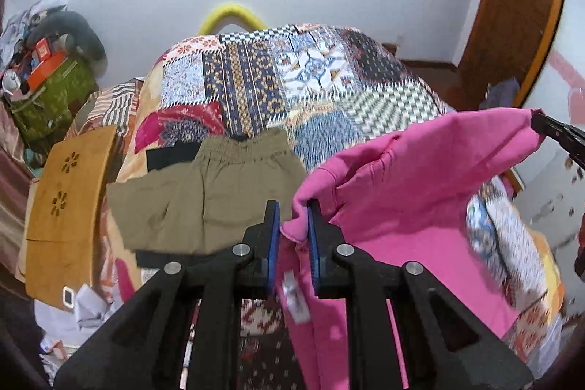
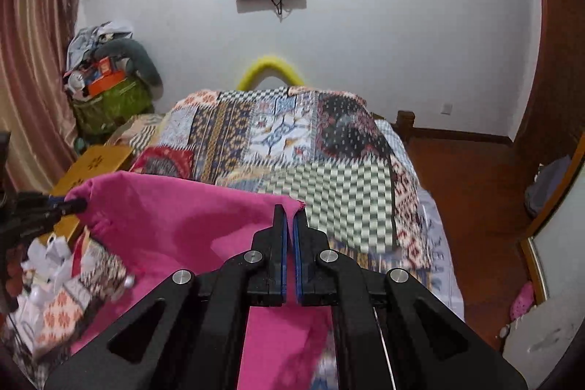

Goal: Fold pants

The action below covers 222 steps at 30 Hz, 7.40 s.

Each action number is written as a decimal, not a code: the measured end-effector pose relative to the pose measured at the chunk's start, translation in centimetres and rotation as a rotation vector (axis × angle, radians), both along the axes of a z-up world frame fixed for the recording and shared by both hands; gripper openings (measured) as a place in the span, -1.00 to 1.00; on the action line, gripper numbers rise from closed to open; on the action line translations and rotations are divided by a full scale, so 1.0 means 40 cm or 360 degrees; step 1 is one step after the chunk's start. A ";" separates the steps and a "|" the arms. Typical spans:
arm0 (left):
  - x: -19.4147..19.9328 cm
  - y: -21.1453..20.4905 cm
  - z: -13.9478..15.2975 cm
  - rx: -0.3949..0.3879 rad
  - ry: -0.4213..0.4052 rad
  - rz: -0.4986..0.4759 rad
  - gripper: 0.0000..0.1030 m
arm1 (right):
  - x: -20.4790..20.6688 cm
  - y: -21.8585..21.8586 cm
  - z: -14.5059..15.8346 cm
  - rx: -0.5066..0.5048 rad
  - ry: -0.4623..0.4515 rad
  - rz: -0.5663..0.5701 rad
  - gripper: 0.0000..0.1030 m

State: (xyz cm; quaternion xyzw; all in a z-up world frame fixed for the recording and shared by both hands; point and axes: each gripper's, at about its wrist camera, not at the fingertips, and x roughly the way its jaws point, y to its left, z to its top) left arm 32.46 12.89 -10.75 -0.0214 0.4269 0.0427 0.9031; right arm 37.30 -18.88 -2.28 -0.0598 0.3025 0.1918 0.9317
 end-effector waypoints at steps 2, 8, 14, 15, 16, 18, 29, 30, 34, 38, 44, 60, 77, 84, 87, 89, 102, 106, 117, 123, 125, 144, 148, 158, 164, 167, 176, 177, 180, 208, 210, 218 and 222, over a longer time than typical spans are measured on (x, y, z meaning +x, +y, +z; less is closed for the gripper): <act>-0.029 -0.009 -0.014 0.0017 0.0019 -0.0017 -0.73 | -0.028 -0.012 -0.018 -0.0004 0.0022 0.0015 -0.95; -0.133 -0.046 -0.064 0.0065 0.0084 -0.0081 -0.74 | -0.121 -0.045 -0.090 -0.0012 0.0142 0.0067 -0.95; -0.219 -0.082 -0.143 0.0099 0.0174 -0.0151 -0.74 | -0.198 -0.056 -0.176 -0.0084 0.0278 0.0093 -0.95; -0.229 -0.085 -0.158 0.0086 0.0193 -0.0154 -0.74 | -0.212 -0.061 -0.187 -0.0080 0.0292 0.0093 -0.95; -0.241 -0.087 -0.177 0.0064 0.0220 -0.0157 -0.74 | -0.222 -0.066 -0.205 -0.0082 0.0321 0.0091 -0.95; -0.257 -0.088 -0.201 0.0039 0.0245 -0.0153 -0.74 | -0.245 -0.072 -0.230 -0.0097 0.0346 0.0084 -0.94; -0.337 -0.065 -0.242 0.0099 0.0273 -0.0049 -0.03 | -0.355 -0.088 -0.291 -0.0208 0.0372 0.0077 -0.89; -0.343 -0.060 -0.233 0.0111 0.0247 -0.0036 0.16 | -0.364 -0.086 -0.287 -0.0207 0.0358 0.0080 -0.89; -0.359 -0.069 -0.181 0.0165 0.0153 -0.0010 0.43 | -0.390 -0.078 -0.258 -0.0167 0.0304 0.0093 -0.75; -0.356 -0.095 -0.145 0.0134 0.0110 -0.0039 0.58 | -0.405 -0.062 -0.228 -0.0111 0.0240 0.0112 -0.49; -0.337 -0.162 -0.159 0.0165 0.0163 -0.0162 0.82 | -0.415 -0.031 -0.194 -0.0022 0.0195 0.0176 -0.04; -0.249 -0.197 -0.248 0.0122 0.0340 -0.0259 0.83 | -0.376 0.117 -0.346 -0.0189 0.0416 0.0387 0.23; -0.238 -0.235 -0.244 0.0131 0.0289 -0.0305 -0.37 | -0.313 0.134 -0.310 0.0005 0.0388 0.0394 -0.87; -0.282 -0.228 -0.169 0.0116 0.0153 -0.0311 -0.66 | -0.344 0.127 -0.272 -0.0020 0.0308 0.0431 -0.89; -0.299 -0.237 -0.172 0.0103 0.0171 -0.0339 -0.66 | -0.364 0.119 -0.263 -0.0046 0.0270 0.0438 -0.89; -0.312 -0.242 -0.187 0.0109 0.0204 -0.0353 -0.66 | -0.374 0.113 -0.265 -0.0055 0.0277 0.0446 -0.89; -0.375 -0.251 -0.213 0.0071 0.0323 -0.0376 -0.12 | -0.406 0.065 -0.311 -0.0054 0.0488 0.0390 -0.58; -0.375 -0.244 -0.168 0.0016 0.0254 -0.0371 -0.11 | -0.432 0.053 -0.270 -0.0008 0.0379 0.0404 -0.24; -0.269 -0.239 -0.165 -0.0234 0.0252 -0.0320 0.01 | -0.353 0.094 -0.278 0.0181 0.0483 0.0356 -0.17; -0.267 -0.237 -0.259 -0.0115 0.0317 -0.0293 0.02 | -0.321 0.105 -0.380 0.0098 0.0673 0.0298 -0.17; -0.277 -0.235 -0.258 -0.0021 0.0311 -0.0289 0.06 | -0.333 0.084 -0.384 0.0084 0.0626 0.0299 -0.17; -0.338 -0.114 -0.275 -0.0083 0.0314 -0.0216 0.42 | -0.349 -0.150 -0.407 0.0086 0.0637 -0.0005 -0.17; -0.341 -0.114 -0.279 -0.0067 0.0296 -0.0205 0.49 | -0.352 -0.184 -0.415 0.0097 0.0659 -0.0038 -0.15; -0.319 -0.087 -0.219 -0.0087 0.0225 -0.0167 0.48 | -0.346 -0.192 -0.367 0.0081 0.0637 -0.0041 -0.09; -0.239 -0.038 -0.183 -0.0070 0.0163 -0.0056 0.48 | -0.303 -0.189 -0.308 0.0116 0.0527 -0.0028 -0.09; -0.190 -0.012 -0.186 -0.0062 0.0166 0.0003 0.48 | -0.265 -0.185 -0.296 0.0129 0.0491 -0.0034 -0.07; -0.043 0.047 -0.264 -0.0144 0.0295 0.0119 0.48 | -0.115 -0.171 -0.331 0.0091 0.0499 -0.0046 -0.07; -0.027 0.050 -0.273 -0.0146 0.0306 0.0121 0.48 | -0.099 -0.171 -0.337 0.0089 0.0510 -0.0048 -0.07; 0.007 0.053 -0.293 -0.0141 0.0323 0.0118 0.48 | -0.037 -0.169 -0.369 0.0091 0.0555 -0.0057 -0.07; 0.005 0.005 -0.367 0.0068 0.0292 0.0069 0.50 | 0.129 -0.056 -0.531 -0.0220 0.0596 0.0021 -0.90; 0.000 0.003 -0.361 0.0104 0.0289 0.0086 0.50 | 0.124 -0.050 -0.530 -0.0255 0.0594 0.0001 -0.90; -0.027 0.022 -0.302 0.0103 0.0292 0.0123 0.48 | 0.084 -0.065 -0.445 -0.0288 0.0541 -0.0045 -0.80; -0.034 -0.010 -0.246 0.0102 0.0203 0.0079 0.48 | 0.038 -0.057 -0.361 -0.0174 0.0491 0.0019 -0.34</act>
